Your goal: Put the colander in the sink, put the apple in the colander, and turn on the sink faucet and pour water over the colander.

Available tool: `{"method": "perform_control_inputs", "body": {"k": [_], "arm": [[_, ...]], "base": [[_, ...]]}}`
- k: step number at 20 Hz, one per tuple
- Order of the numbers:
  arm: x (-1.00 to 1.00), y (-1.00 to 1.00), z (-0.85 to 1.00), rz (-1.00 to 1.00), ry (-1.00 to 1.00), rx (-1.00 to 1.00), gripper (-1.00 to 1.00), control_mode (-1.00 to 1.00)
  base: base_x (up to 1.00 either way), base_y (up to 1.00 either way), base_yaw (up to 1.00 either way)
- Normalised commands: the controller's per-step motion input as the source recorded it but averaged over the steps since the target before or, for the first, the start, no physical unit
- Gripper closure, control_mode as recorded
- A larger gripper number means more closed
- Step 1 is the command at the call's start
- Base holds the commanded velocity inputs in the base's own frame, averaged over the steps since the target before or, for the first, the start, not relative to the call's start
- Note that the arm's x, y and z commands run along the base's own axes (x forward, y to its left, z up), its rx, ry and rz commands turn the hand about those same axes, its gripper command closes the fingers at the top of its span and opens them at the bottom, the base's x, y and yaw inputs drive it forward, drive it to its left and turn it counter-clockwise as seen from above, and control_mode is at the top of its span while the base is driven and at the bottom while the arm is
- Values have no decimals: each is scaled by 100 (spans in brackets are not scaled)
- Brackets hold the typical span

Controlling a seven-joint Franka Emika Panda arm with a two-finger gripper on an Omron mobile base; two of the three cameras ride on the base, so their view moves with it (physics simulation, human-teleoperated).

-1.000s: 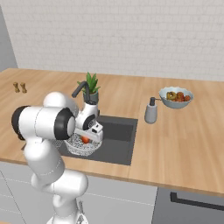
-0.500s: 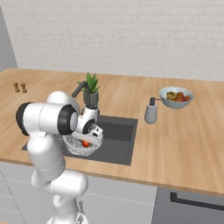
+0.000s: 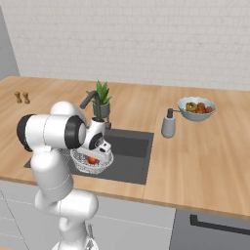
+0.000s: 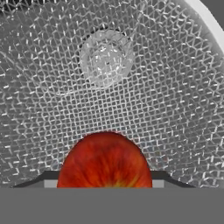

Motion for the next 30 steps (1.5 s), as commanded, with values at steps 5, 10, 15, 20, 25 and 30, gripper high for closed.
{"method": "perform_control_inputs", "body": {"k": [5,10,15,20,25,30], "arm": [[3,15,-3,0,0,0,-100,-100],[2,0,0,0,0,0,-100,-100],[0,0,0,0,0,0,-100,-100],[16,-2,4,0,0,1,-100,-100],[4,-28,50,0,-7,2,-100,-100],[0,-43,69,0,-14,4,-100,-100]], "base": [[0,0,0],[0,0,0],[0,0,0],[0,0,0],[0,0,0],[0,0,0]]}}
